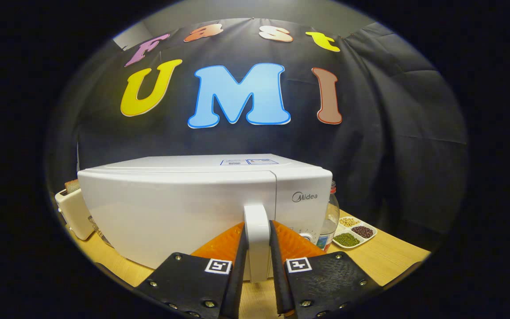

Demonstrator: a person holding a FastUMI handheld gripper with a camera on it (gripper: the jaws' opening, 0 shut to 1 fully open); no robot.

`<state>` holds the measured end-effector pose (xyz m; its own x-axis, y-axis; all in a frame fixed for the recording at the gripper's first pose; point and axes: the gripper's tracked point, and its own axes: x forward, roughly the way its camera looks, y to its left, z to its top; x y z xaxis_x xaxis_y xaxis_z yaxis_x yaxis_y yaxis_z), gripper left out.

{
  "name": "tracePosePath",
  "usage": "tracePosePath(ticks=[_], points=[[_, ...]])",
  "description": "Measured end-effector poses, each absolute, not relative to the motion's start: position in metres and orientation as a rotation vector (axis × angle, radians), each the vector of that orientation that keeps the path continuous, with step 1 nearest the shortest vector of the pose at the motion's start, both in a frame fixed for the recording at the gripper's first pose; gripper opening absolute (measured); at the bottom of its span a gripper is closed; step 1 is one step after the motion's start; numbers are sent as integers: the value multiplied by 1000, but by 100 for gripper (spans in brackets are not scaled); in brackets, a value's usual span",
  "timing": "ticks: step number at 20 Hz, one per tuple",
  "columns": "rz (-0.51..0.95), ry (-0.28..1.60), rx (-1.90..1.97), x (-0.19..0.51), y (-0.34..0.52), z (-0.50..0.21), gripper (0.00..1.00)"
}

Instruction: Open the microwave, put the food inside, and close the microwave door.

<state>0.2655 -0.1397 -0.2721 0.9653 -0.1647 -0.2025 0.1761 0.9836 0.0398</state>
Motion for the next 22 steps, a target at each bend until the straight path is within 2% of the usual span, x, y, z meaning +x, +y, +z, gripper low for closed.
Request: tracePosePath(ticks=[1, 3, 4, 11, 22], points=[[-155, 223, 63, 265, -140, -272, 25], [-130, 254, 96, 263, -139, -274, 25], [-125, 256, 96, 263, -138, -272, 13], [-136, 286, 97, 247, -133, -271, 13], [-40, 274, 75, 119, -71, -263, 12]])
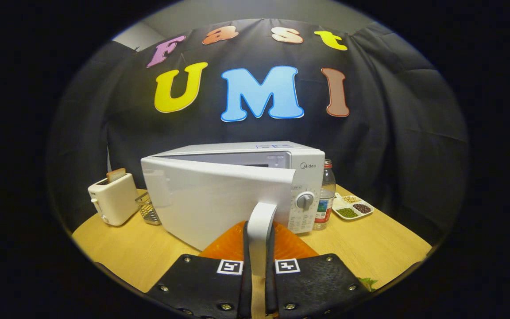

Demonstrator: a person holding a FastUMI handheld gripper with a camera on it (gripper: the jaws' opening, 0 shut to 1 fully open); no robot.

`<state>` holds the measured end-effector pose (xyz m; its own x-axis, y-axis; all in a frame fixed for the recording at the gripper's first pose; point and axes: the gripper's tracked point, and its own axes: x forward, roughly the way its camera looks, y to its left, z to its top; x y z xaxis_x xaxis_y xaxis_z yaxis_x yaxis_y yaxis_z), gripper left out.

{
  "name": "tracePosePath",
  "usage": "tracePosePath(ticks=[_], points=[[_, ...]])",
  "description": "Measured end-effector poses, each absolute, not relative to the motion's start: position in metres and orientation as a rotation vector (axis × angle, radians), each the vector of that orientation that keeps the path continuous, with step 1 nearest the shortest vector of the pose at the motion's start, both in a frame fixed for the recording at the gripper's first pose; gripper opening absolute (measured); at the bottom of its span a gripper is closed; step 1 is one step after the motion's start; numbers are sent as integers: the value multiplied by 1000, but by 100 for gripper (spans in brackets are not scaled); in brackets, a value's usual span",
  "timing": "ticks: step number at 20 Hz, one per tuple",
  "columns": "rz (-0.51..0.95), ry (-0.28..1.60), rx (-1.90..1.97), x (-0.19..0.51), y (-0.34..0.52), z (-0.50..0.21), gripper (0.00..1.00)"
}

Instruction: Open the microwave, put the food inside, and close the microwave door.

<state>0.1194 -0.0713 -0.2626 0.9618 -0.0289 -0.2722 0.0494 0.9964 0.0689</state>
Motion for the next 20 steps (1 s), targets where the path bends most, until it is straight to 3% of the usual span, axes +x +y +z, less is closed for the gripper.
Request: tracePosePath(ticks=[12, 20], points=[[192, 200, 44, 20, 90, -257, 12], [83, 157, 19, 6, 167, -258, 11]])
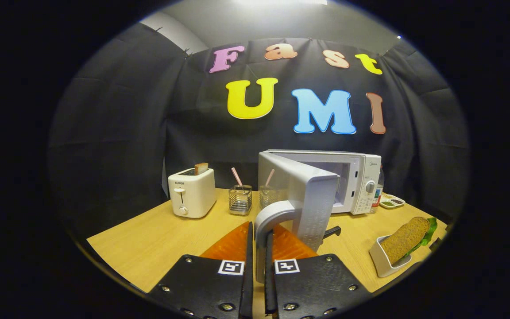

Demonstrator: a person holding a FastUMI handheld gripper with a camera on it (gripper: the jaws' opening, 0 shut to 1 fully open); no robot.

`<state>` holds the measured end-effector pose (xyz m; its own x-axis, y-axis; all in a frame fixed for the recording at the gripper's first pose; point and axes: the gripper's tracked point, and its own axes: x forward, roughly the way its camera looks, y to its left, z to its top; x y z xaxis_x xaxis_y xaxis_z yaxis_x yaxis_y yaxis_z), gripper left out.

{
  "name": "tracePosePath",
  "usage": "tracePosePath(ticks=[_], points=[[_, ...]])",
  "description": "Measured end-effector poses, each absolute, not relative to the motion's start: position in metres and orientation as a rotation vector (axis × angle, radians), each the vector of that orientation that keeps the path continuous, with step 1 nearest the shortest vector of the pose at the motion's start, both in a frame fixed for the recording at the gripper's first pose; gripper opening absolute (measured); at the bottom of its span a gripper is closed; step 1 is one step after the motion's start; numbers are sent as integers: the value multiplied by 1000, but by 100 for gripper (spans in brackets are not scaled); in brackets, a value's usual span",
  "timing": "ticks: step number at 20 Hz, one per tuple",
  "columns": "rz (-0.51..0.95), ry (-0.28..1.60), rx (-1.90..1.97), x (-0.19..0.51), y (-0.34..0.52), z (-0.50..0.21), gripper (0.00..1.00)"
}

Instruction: Open the microwave, put the food inside, and close the microwave door.

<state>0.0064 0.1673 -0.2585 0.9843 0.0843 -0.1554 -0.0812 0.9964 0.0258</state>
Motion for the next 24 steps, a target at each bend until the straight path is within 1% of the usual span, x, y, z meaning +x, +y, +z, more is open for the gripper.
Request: tracePosePath(ticks=[6, 8, 10, 13, 15, 20, 24], points=[[-32, 107, 14, 11, 206, -257, 11], [-27, 112, 17, 10, 211, -257, 11], [-44, 118, -15, 7, 205, -260, 33], [10, 103, -45, -6, 208, -256, 74], [38, 58, -74, -21, 202, -245, 84], [110, 38, -27, -39, 163, -240, 85], [38, 33, -55, -41, 93, -249, 84]])
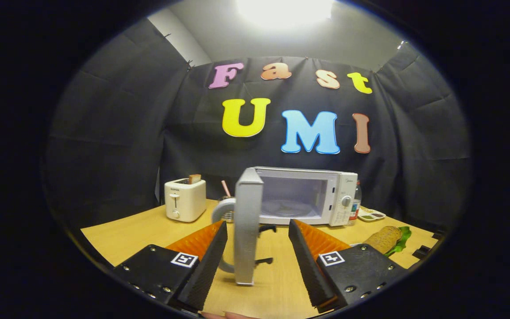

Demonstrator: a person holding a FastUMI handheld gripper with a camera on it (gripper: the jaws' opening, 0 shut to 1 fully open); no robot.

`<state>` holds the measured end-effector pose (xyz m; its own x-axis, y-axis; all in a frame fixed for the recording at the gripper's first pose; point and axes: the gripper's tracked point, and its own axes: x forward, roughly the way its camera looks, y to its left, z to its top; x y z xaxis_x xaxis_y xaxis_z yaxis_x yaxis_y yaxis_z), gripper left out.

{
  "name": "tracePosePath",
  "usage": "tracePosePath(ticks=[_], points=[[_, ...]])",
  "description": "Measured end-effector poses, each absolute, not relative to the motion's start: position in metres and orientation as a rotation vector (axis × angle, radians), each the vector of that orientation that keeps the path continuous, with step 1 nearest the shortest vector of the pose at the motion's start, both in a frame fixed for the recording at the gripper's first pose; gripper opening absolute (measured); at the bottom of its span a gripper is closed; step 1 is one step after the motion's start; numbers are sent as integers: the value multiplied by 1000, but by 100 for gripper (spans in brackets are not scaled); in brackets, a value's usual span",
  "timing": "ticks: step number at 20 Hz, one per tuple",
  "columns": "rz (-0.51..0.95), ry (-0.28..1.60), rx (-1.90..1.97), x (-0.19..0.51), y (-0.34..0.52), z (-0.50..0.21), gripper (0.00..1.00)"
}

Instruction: Open the microwave, put the food inside, and close the microwave door.

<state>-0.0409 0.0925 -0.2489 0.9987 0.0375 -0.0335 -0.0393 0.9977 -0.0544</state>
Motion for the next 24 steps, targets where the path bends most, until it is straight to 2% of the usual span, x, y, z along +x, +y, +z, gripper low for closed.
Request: tracePosePath(ticks=[6, 9, 13, 21, 22, 23, 24], points=[[-136, 65, -39, -53, -34, -287, 84], [-270, 59, 19, -63, -104, -290, 84], [-360, 71, 30, -69, -158, -307, 84], [-257, 179, 210, -41, -167, -356, 85], [-241, 200, 239, -37, -166, -361, 82], [-219, 215, 274, -33, -165, -364, 76], [-206, 231, 296, -35, -163, -366, 76]])
